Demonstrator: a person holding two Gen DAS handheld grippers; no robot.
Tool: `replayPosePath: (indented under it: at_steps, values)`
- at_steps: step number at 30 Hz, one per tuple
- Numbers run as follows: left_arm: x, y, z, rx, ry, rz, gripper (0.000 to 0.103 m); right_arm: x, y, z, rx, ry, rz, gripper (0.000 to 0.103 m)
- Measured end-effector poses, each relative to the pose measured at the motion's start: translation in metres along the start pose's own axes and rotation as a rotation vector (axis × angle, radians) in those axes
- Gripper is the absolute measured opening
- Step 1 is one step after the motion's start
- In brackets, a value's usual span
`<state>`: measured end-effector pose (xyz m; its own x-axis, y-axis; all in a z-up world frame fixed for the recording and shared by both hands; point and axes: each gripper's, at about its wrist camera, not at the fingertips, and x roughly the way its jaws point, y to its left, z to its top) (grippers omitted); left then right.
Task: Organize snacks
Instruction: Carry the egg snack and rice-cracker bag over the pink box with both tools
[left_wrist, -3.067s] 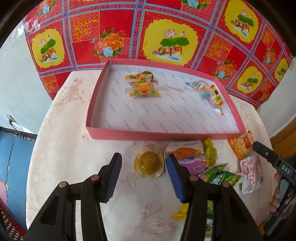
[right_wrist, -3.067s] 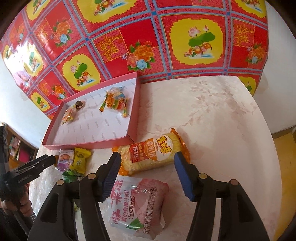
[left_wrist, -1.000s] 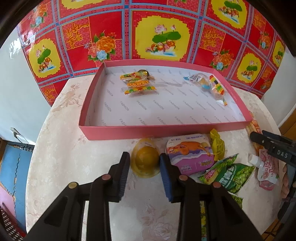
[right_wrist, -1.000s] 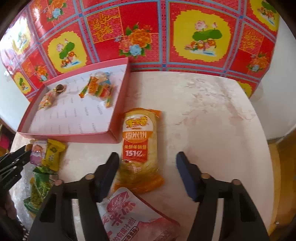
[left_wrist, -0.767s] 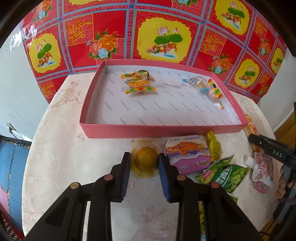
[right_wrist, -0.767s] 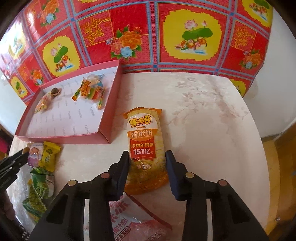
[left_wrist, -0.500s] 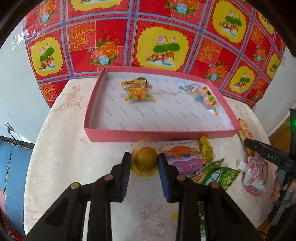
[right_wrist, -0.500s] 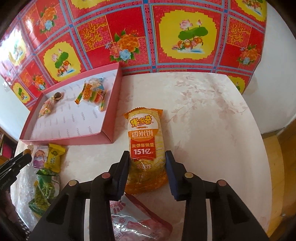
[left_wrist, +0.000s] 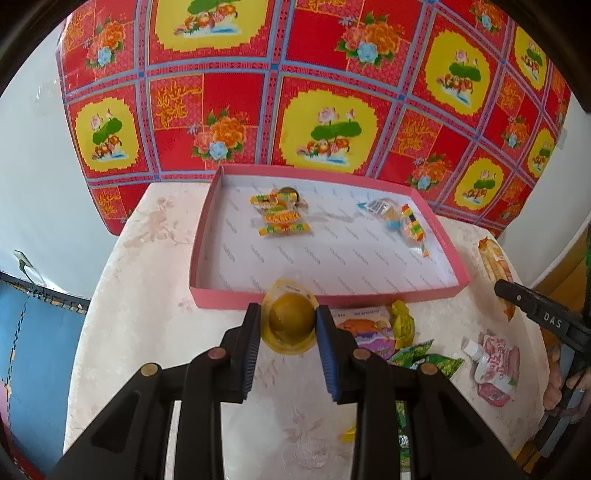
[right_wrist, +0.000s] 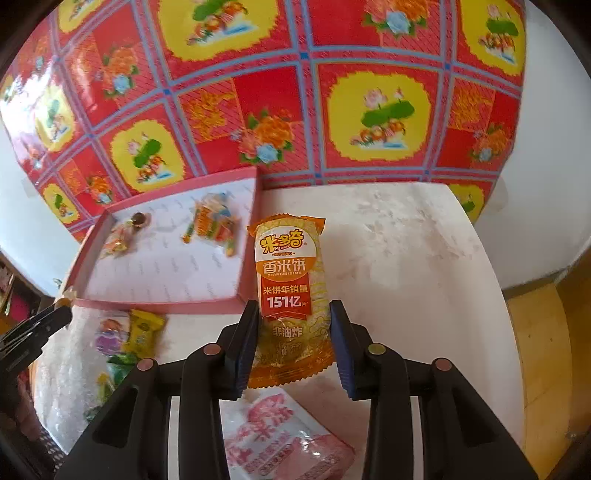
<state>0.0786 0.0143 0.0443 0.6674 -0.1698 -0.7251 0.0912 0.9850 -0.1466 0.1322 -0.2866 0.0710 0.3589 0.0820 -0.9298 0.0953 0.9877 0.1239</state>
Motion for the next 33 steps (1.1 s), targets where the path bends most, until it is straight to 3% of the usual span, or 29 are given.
replayPosePath:
  at_steps: [18, 33]
  values:
    - [0.004, 0.004, 0.031, 0.001, -0.046, 0.020, 0.031, 0.005, 0.044, 0.016, -0.093, 0.007, 0.108, 0.038]
    - [0.031, 0.010, 0.042, -0.004, -0.024, 0.028, 0.031, 0.034, 0.079, 0.025, -0.166, 0.048, 0.166, 0.038]
